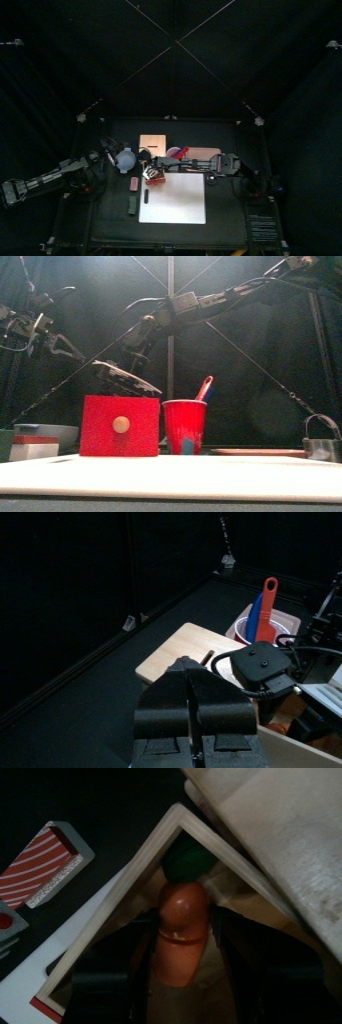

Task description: Grab carrot from open drawer and put onto cutting board

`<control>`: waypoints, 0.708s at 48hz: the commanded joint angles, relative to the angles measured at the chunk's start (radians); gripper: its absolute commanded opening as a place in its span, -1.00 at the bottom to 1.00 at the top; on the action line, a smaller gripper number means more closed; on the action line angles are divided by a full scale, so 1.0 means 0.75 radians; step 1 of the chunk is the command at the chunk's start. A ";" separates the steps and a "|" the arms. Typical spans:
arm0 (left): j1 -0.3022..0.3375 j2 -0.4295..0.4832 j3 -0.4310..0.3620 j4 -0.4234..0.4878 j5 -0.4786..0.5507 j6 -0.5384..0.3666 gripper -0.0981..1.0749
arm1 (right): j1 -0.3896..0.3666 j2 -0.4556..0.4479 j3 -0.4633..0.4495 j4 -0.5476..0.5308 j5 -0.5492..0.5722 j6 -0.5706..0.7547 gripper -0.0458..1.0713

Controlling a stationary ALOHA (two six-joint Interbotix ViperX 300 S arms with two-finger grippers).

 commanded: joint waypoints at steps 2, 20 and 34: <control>0.004 0.000 -0.016 -0.002 -0.006 0.000 -0.82 | 0.000 -0.031 -0.022 -0.002 -0.004 -0.004 0.26; 0.004 0.000 -0.016 0.000 -0.004 0.000 -0.82 | -0.004 -0.182 -0.031 -0.061 0.051 -0.008 0.26; 0.004 0.000 -0.010 0.000 -0.006 0.000 -0.82 | -0.006 -0.241 -0.025 -0.063 0.072 -0.008 0.26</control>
